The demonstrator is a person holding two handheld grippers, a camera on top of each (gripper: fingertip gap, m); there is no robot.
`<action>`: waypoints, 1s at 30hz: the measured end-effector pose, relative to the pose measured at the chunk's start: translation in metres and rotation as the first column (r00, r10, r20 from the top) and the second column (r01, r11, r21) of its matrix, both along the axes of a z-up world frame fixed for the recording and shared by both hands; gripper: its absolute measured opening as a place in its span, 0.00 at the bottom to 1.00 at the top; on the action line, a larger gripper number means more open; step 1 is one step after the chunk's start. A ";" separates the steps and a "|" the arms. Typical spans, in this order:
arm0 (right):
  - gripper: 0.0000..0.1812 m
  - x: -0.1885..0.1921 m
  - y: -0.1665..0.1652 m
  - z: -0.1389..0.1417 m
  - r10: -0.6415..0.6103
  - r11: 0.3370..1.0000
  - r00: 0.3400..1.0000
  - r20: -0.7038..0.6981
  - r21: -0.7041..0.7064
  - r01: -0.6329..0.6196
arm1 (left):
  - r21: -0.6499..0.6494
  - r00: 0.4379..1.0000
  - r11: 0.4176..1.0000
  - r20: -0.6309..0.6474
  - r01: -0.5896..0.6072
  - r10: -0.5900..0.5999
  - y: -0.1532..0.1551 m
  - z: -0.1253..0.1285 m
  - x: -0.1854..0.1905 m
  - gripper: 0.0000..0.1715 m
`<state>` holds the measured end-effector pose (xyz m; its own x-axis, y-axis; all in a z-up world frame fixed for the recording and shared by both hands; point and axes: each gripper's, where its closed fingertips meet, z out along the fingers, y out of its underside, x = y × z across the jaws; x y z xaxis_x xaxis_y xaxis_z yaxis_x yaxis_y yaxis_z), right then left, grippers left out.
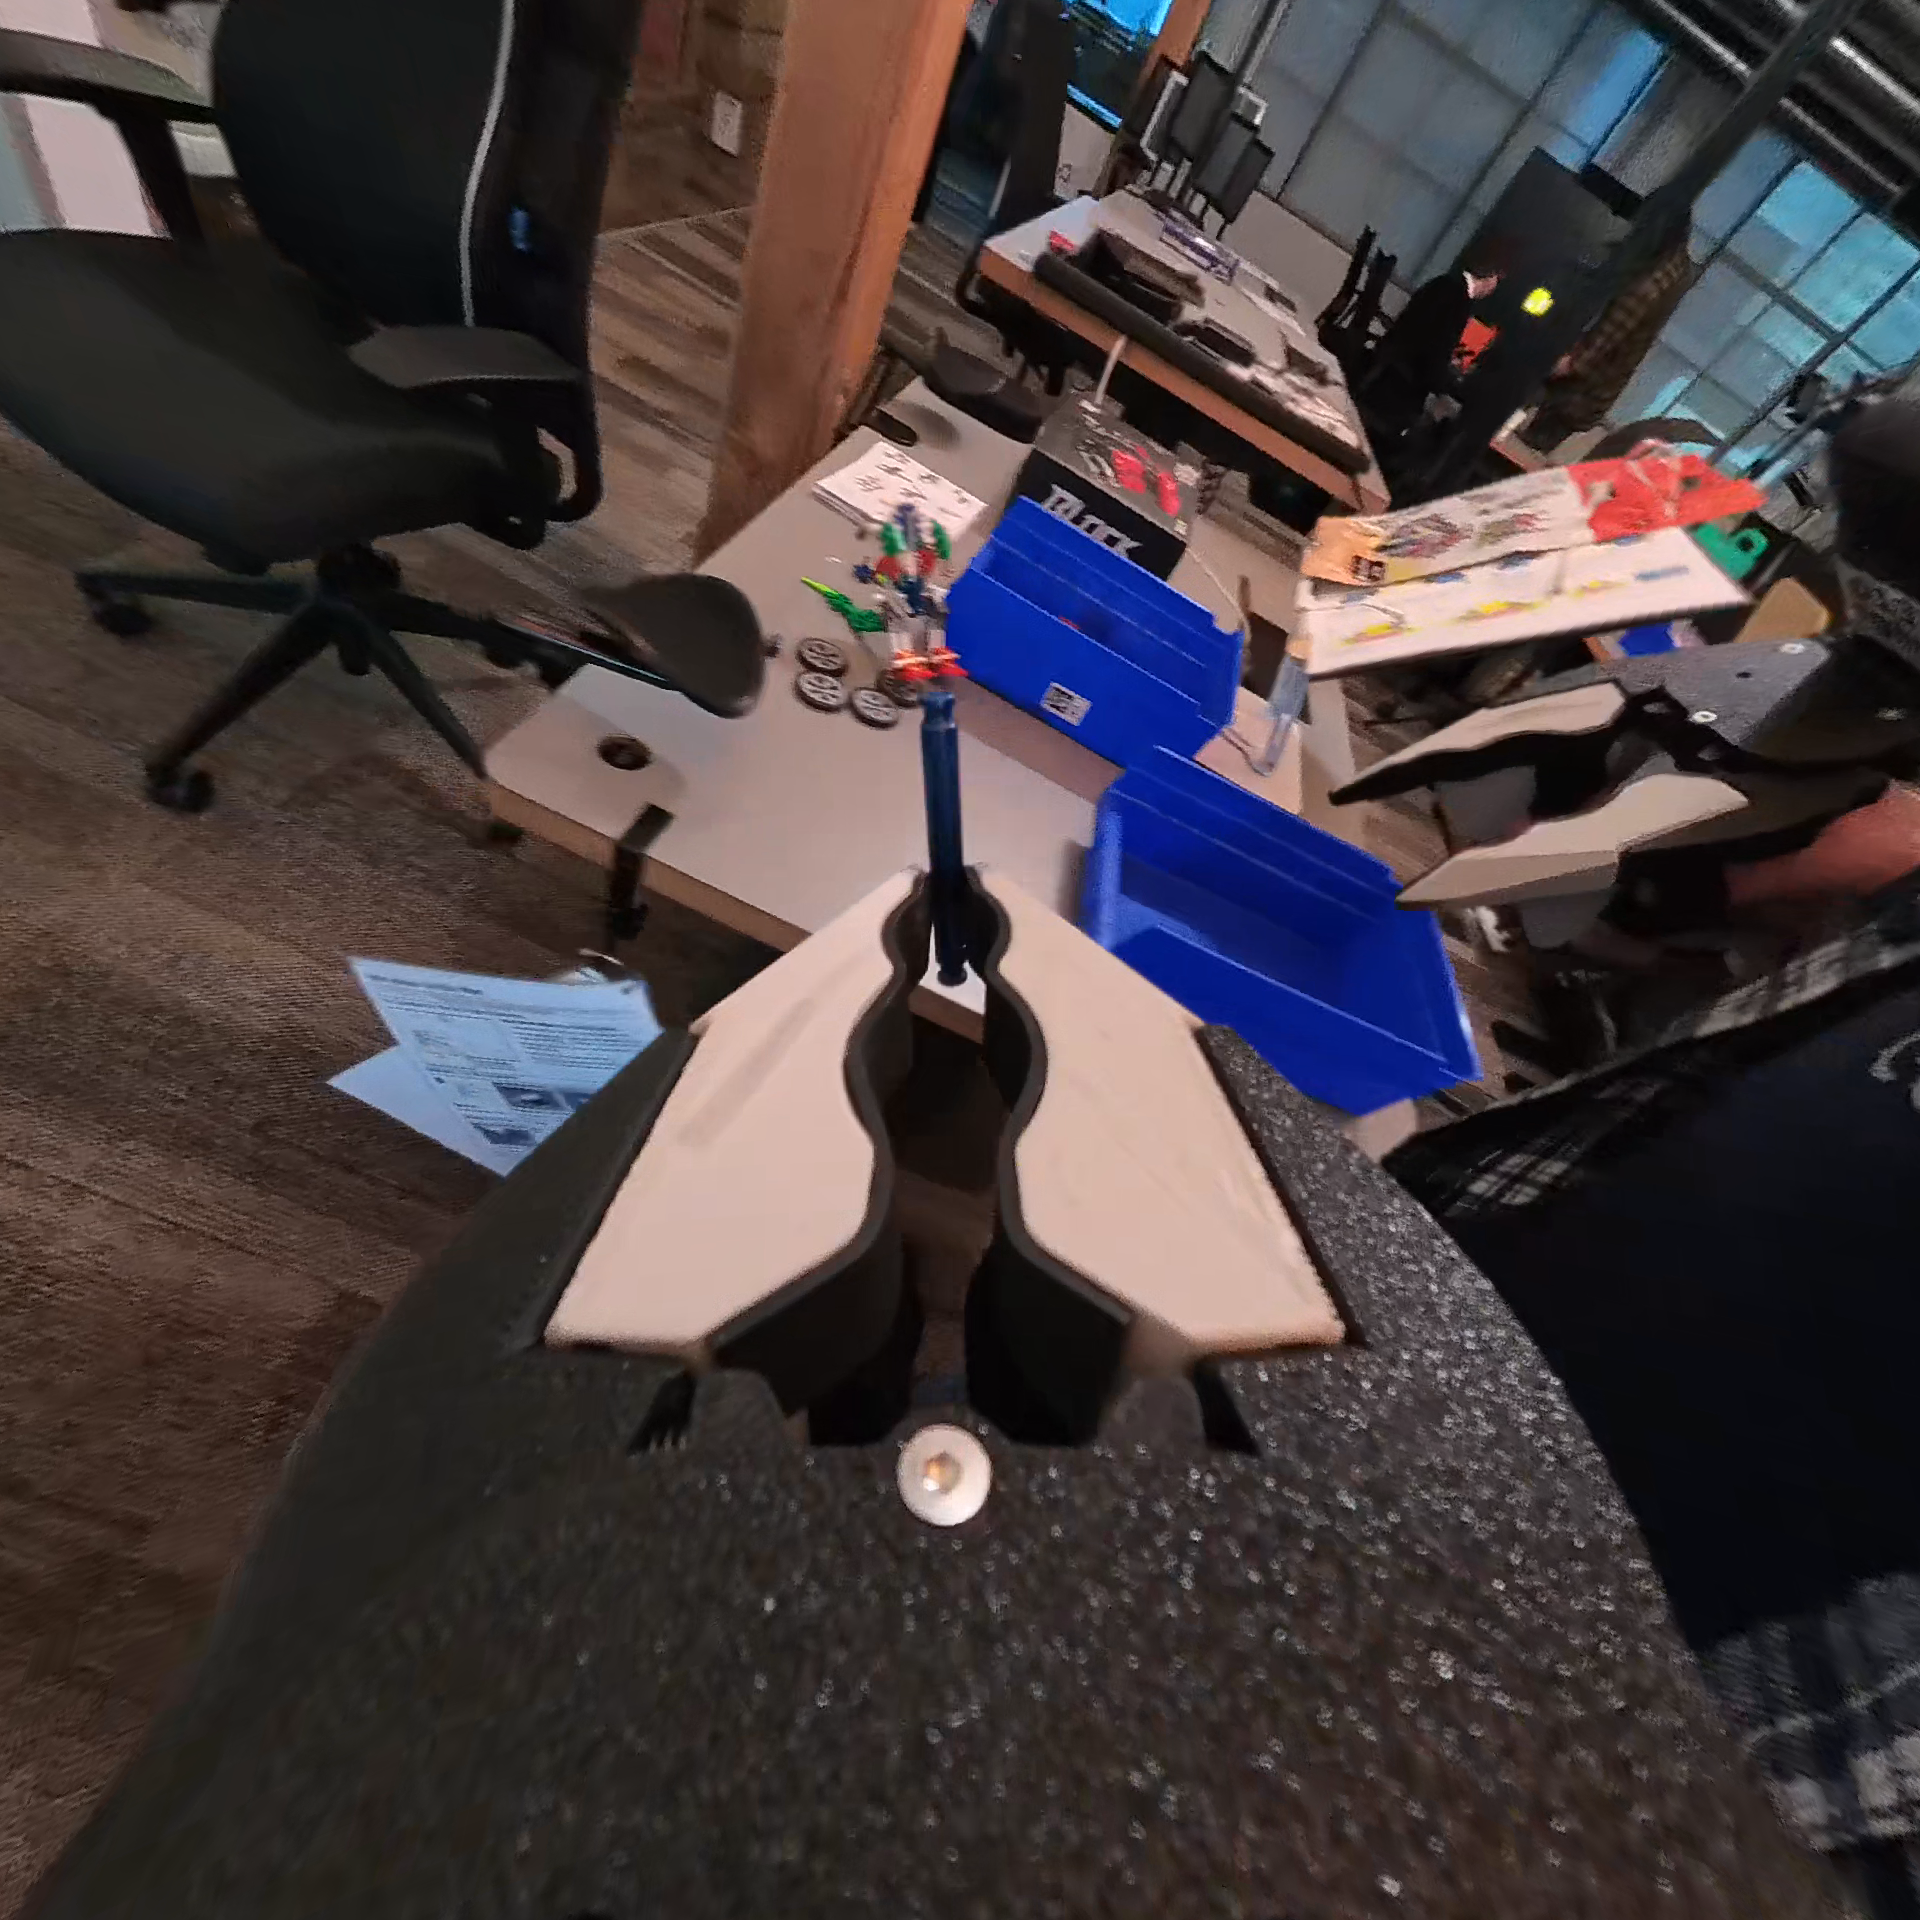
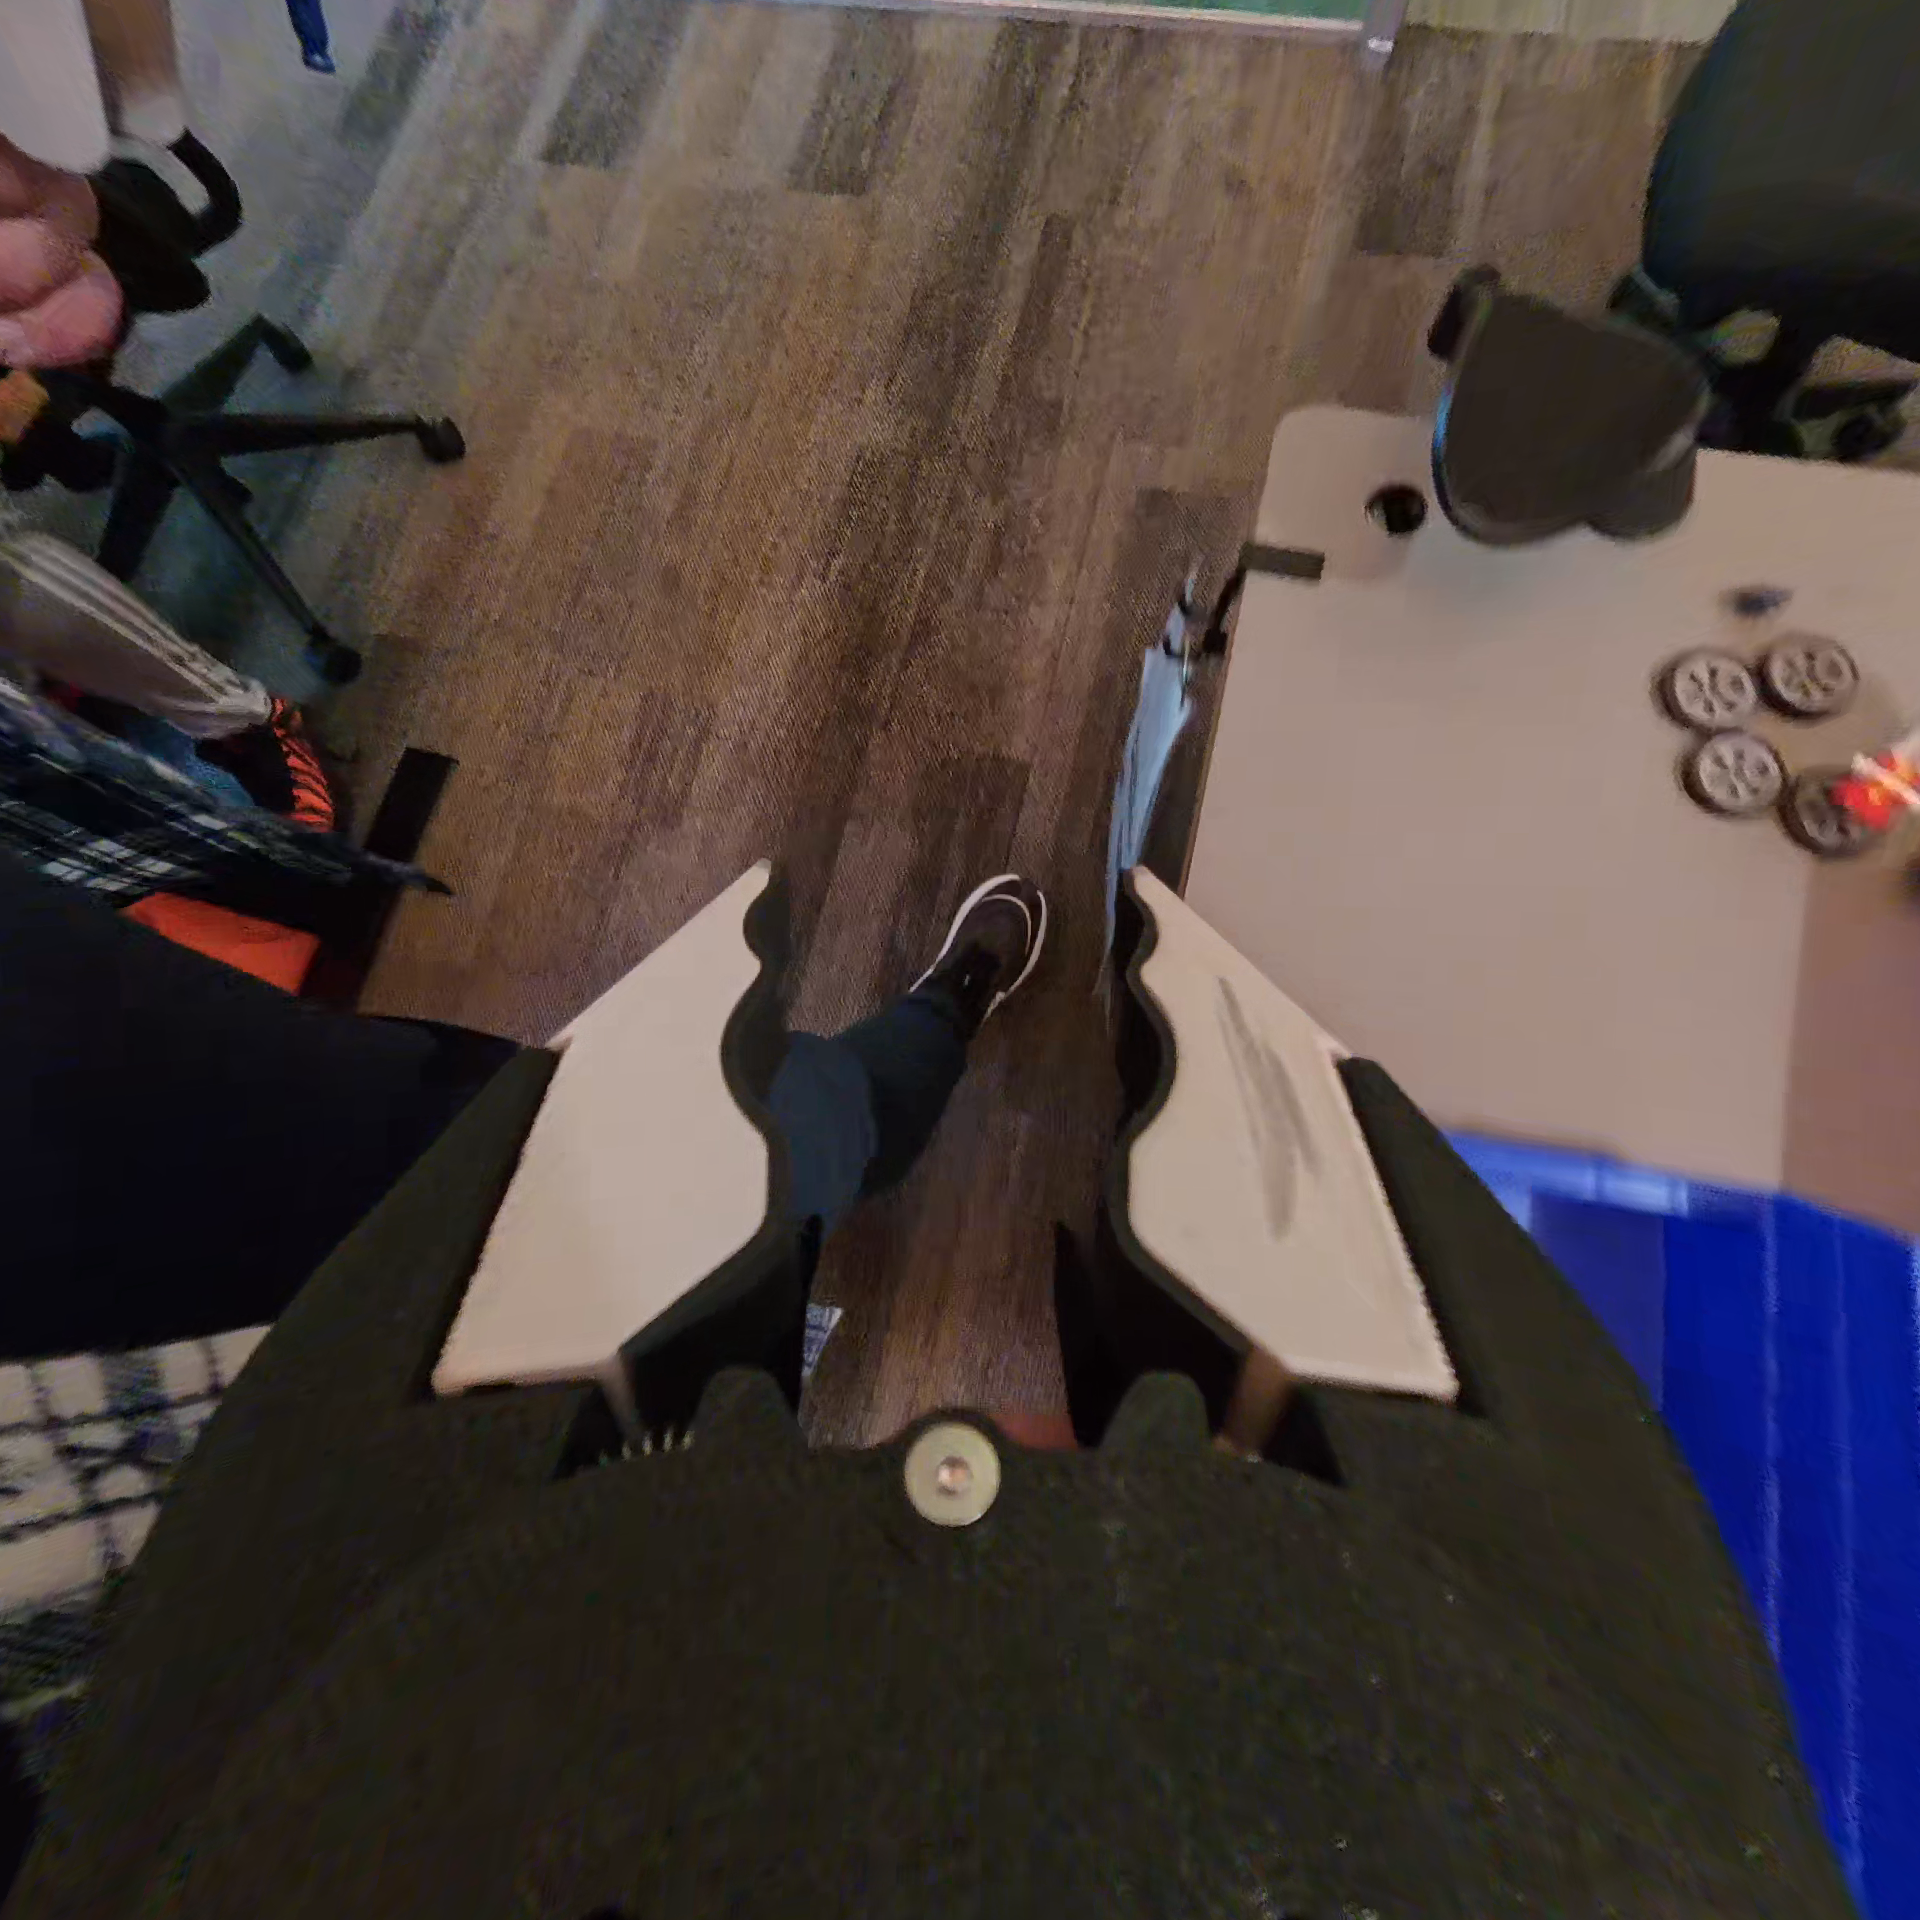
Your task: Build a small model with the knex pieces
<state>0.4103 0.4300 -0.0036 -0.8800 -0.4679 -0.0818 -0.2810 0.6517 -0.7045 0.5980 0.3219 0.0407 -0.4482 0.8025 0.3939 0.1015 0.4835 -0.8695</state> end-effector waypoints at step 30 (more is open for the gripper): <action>0.34 -0.004 -0.583 0.018 -0.556 0.829 0.825 0.097 -0.011 0.560 | -0.117 0.760 0.751 0.109 0.650 -0.640 -0.667 0.029 -0.100 0.02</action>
<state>0.4062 -0.1535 0.0142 -0.9821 0.0965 -0.1619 0.1853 0.6518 -0.7354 0.4984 -0.3447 0.0698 0.1776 0.9527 0.2465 0.3975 0.1597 -0.9036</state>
